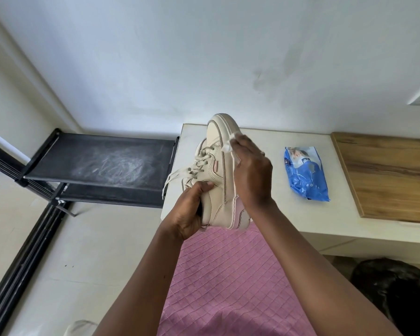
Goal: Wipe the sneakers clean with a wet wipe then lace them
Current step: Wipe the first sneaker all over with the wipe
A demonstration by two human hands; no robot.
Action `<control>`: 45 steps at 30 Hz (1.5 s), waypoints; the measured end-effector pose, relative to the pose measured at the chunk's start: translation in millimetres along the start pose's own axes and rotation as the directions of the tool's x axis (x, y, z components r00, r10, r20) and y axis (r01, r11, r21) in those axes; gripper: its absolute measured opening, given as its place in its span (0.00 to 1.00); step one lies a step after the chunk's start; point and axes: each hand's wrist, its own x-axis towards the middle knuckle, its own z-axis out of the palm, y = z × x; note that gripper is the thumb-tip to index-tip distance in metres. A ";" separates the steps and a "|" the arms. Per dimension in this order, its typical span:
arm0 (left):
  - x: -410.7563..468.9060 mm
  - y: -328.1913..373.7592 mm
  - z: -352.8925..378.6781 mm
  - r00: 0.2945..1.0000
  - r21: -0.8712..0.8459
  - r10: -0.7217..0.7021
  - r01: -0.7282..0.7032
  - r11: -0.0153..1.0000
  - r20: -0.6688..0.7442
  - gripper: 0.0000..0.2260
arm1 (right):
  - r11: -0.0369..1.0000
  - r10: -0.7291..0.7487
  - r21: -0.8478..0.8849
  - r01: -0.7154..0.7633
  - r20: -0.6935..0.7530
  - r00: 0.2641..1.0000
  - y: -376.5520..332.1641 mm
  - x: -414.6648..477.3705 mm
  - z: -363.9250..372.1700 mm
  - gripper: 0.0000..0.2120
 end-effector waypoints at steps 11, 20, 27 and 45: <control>8.2 -3.0 -13.0 0.998 0.050 -0.054 0.056 0.997 -0.043 0.12 | 0.993 -0.063 -0.094 0.076 0.135 0.989 -7.1 -39.7 -16.4 0.15; 11.7 15.1 -15.4 1.000 0.138 -0.004 0.006 0.990 -0.017 0.06 | 0.986 0.019 -0.165 -0.003 0.096 0.995 -14.5 8.1 -4.6 0.12; 6.8 0.3 -11.8 0.997 0.205 -0.036 0.051 0.977 -0.074 0.13 | 0.930 0.283 -0.303 -0.207 0.232 0.931 -1.1 59.1 5.6 0.13; 6.9 8.9 -18.0 0.995 0.134 -0.016 0.029 0.991 -0.094 0.08 | 0.999 0.048 -0.017 -0.049 -0.008 0.999 -1.7 -28.5 2.3 0.09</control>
